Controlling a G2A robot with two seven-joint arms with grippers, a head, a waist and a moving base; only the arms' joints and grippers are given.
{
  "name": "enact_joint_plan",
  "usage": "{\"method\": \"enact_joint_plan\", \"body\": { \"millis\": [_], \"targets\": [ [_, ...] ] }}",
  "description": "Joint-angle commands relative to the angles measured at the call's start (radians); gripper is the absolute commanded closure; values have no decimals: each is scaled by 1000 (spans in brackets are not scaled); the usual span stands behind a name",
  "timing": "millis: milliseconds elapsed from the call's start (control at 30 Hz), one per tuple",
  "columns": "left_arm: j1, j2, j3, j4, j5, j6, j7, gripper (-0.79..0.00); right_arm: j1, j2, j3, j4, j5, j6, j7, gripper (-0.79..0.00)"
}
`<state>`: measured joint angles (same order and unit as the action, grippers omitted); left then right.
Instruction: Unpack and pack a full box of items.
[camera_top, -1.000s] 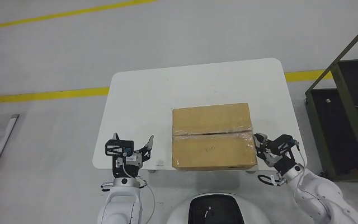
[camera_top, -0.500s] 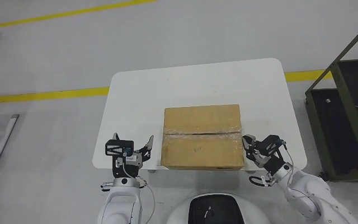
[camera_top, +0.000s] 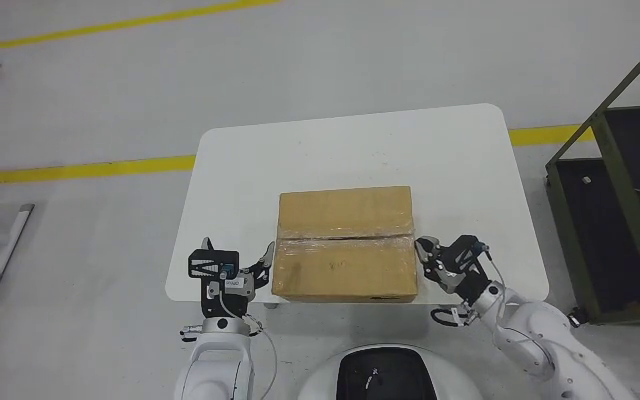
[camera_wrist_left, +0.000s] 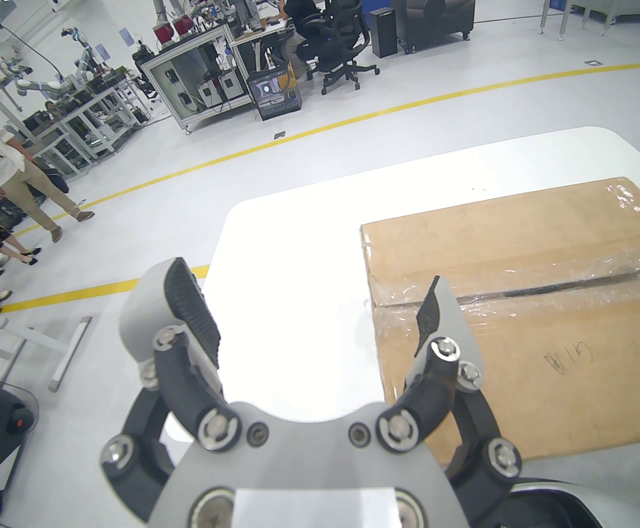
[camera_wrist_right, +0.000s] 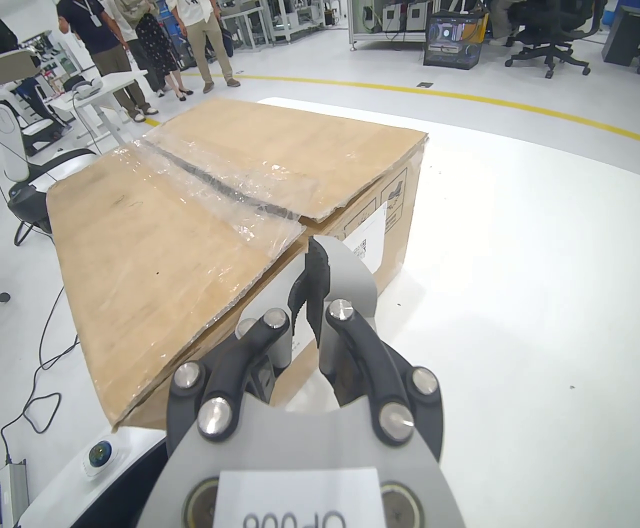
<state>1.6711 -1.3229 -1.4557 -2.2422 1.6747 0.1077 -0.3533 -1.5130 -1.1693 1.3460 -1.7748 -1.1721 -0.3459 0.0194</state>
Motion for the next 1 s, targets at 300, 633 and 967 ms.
{"method": "enact_joint_plan", "body": {
  "millis": [300,633,967],
  "targets": [
    [-126,-3,131,-9,17,-152,-69,-785,-79,14,141,-74,-5,36,-17,0],
    [-212,-9,262,35,88,-247,-125,-785,-138,23,239,-104,-4,28,-24,0],
    [-212,-9,262,35,88,-247,-125,-785,-183,27,297,-118,9,19,-45,0]
  ]
}}
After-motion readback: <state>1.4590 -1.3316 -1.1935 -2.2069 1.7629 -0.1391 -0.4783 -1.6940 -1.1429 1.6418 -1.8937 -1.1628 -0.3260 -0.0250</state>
